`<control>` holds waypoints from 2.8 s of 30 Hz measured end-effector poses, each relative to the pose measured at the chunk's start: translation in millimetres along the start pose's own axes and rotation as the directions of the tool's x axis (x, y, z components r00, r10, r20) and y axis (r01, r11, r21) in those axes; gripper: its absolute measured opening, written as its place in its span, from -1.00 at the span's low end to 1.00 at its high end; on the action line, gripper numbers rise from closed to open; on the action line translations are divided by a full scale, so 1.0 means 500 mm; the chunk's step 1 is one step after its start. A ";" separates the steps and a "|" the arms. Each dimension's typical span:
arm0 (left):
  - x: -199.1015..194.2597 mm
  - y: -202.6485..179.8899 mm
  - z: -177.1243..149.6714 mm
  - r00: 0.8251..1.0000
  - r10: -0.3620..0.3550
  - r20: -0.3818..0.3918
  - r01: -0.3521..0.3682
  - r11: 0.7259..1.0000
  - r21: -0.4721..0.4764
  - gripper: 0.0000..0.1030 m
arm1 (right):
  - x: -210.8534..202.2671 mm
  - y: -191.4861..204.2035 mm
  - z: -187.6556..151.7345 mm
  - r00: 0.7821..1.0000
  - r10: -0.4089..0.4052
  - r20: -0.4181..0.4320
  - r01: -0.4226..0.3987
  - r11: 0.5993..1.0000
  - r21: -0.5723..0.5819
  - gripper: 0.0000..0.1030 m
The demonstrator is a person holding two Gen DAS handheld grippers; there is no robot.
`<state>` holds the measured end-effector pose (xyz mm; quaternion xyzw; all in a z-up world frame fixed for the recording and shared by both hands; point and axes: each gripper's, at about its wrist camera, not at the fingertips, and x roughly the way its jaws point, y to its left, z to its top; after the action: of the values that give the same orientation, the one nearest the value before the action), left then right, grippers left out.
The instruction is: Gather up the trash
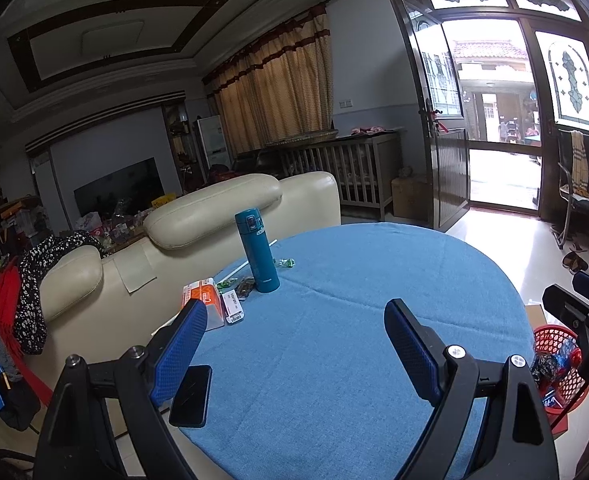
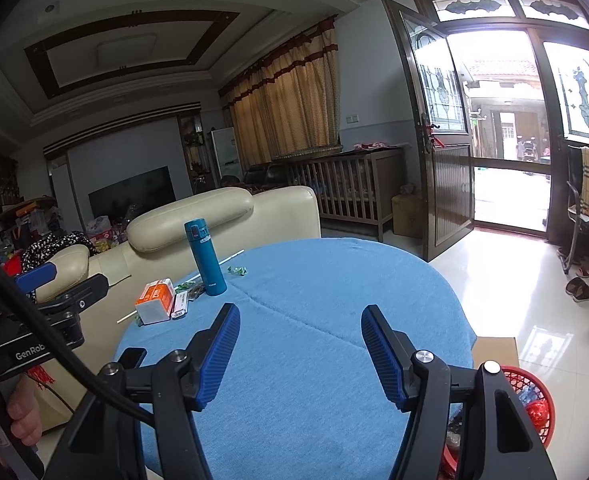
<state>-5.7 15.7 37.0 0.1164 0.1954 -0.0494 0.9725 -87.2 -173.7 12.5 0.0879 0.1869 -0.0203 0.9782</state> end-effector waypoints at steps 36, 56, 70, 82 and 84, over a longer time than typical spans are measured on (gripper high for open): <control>0.000 0.012 0.000 1.000 0.014 -0.012 -0.014 1.000 -0.008 0.76 | -0.011 0.004 -0.001 1.000 0.004 -0.002 -0.004 1.000 0.004 0.30; 0.016 0.018 -0.015 0.999 0.010 -0.049 -0.010 1.000 -0.006 0.76 | 0.003 0.018 -0.014 1.000 0.010 -0.022 -0.010 1.000 -0.004 0.30; 0.022 0.022 -0.030 0.997 0.010 -0.078 -0.011 1.000 -0.011 0.76 | 0.021 0.018 -0.026 0.998 0.012 -0.057 -0.012 1.000 0.013 0.31; 0.023 0.021 -0.032 0.997 0.008 -0.083 -0.009 1.000 -0.015 0.76 | 0.024 0.028 -0.034 0.997 0.019 -0.070 -0.019 1.000 0.005 0.31; 0.023 0.022 -0.032 0.997 0.007 -0.082 -0.008 1.000 -0.014 0.76 | 0.024 0.028 -0.035 0.997 0.019 -0.072 -0.019 1.000 0.006 0.31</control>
<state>0.6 29.5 20.5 0.1120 0.2350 -0.0394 0.9647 -81.3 -157.0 -5.7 0.0928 0.2211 -0.0082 0.9708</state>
